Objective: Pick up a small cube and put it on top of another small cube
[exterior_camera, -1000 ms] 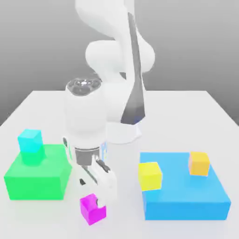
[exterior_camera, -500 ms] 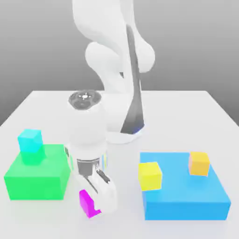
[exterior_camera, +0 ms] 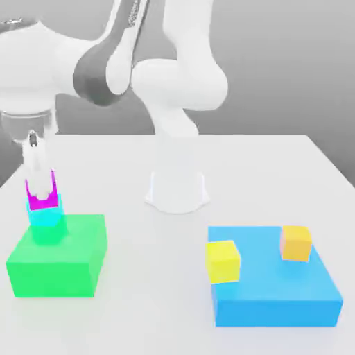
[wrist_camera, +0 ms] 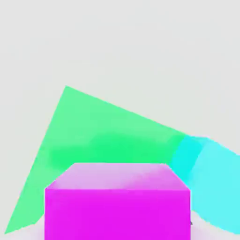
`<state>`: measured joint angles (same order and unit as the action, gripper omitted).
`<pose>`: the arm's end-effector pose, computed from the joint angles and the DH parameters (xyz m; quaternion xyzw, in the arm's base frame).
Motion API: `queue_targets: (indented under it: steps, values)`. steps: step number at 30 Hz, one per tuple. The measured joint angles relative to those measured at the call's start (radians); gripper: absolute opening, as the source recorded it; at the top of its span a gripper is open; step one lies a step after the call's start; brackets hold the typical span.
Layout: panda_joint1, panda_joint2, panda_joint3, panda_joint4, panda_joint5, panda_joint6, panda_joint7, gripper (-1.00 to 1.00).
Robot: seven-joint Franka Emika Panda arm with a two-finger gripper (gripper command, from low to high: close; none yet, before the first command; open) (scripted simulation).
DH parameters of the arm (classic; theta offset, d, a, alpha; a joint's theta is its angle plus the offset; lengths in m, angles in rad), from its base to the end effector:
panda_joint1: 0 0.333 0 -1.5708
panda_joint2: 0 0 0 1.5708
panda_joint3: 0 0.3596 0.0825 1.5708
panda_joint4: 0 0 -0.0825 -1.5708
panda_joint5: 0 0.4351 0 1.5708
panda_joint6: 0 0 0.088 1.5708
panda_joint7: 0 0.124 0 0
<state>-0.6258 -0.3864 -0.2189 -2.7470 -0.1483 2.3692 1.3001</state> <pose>0.2651 -0.2928 0.3196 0.5305 -0.8476 0.0048 0.0100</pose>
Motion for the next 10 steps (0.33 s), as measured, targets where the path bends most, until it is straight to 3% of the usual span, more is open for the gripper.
queue_targets:
  steps: [2, 6, 7, 10]
  values:
    - [-0.026, -0.024, -0.035, -0.017, 0.003, -0.008, -0.04, -1.0]
    - [-0.028, 0.078, -0.059, -0.059, 0.014, 0.135, -0.064, -1.0]
    - [-0.028, 0.101, -0.062, -0.067, 0.016, 0.167, -0.067, 1.0]
    - [-0.028, 0.101, -0.062, -0.067, 0.016, 0.167, -0.067, 1.0]
